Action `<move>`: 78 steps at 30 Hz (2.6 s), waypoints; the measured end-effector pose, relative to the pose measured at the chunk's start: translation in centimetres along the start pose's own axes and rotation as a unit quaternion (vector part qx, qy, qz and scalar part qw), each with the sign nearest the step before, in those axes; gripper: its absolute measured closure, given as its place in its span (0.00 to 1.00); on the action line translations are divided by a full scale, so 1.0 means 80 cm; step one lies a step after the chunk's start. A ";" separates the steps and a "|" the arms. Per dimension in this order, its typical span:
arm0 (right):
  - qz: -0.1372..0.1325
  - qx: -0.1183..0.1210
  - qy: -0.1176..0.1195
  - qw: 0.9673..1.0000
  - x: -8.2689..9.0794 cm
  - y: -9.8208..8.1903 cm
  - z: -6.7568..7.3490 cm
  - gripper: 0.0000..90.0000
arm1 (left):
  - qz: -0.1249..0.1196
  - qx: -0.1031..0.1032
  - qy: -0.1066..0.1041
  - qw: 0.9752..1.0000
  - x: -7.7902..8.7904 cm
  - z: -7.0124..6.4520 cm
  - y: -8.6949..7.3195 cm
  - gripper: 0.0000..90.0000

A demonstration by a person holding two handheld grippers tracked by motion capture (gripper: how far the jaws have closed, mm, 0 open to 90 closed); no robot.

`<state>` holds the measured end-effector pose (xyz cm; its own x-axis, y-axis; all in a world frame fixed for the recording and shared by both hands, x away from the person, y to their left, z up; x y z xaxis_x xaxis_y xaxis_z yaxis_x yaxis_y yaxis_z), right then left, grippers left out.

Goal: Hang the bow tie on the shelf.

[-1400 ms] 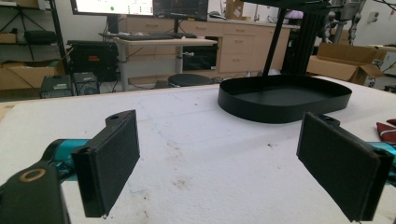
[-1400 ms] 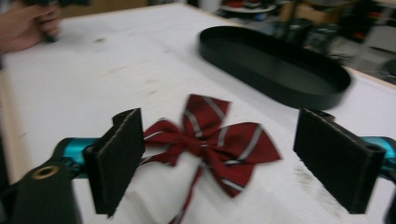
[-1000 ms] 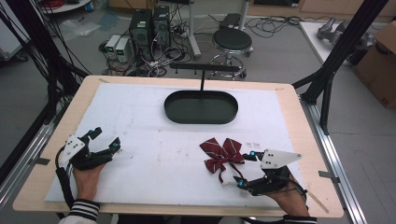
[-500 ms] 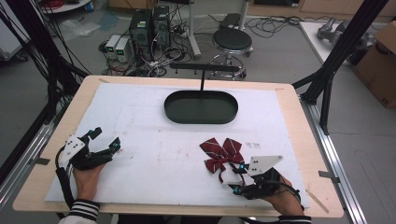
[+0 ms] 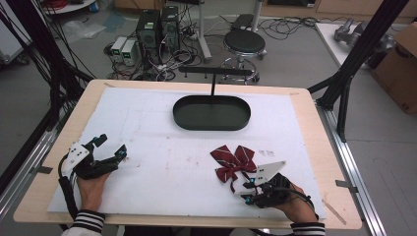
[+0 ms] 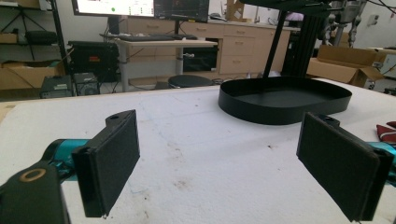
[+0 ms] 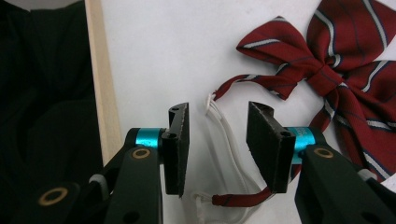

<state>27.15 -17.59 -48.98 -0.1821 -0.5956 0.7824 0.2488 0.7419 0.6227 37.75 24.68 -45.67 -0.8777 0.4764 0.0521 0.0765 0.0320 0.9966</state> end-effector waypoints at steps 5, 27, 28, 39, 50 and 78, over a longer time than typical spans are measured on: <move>0.010 -0.003 0.005 1.000 -0.002 -0.003 -0.003 0.71 | 0.000 0.000 0.000 1.000 0.000 0.000 0.000 0.15; 0.072 0.007 0.014 0.997 -0.014 -0.011 -0.011 0.86 | 0.001 0.003 0.000 1.000 0.000 0.001 0.000 0.15; 0.075 0.006 0.014 0.997 -0.015 -0.012 -0.011 0.88 | 0.000 0.004 0.000 1.000 0.000 0.001 0.000 0.15; 0.083 0.012 0.009 0.996 -0.017 -0.013 -0.012 0.97 | 0.001 0.003 0.000 1.000 0.000 0.001 0.000 0.15; -0.014 -0.019 0.004 1.000 -0.001 0.013 -0.016 0.97 | 0.000 0.003 0.001 1.000 0.000 0.001 0.000 0.15; -0.315 -0.110 -0.135 0.933 0.082 0.132 -0.085 0.97 | 0.001 0.003 0.001 1.000 0.000 0.001 0.000 0.15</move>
<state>35.07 -15.75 -37.33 -0.5831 -0.7715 0.2544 0.1945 0.1715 0.9658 37.80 24.75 -45.69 -0.8788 0.4743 0.0532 0.0802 0.0369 0.9961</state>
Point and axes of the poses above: each handheld gripper's, and its own axes: x roughly backward along the jaws, y roughly out of its top, z roughly to its left, the point moved 10 cm from there along -x, roughly forward along the jaws, and after that the axes turned 1 degree about z, right-handed, at the moved point
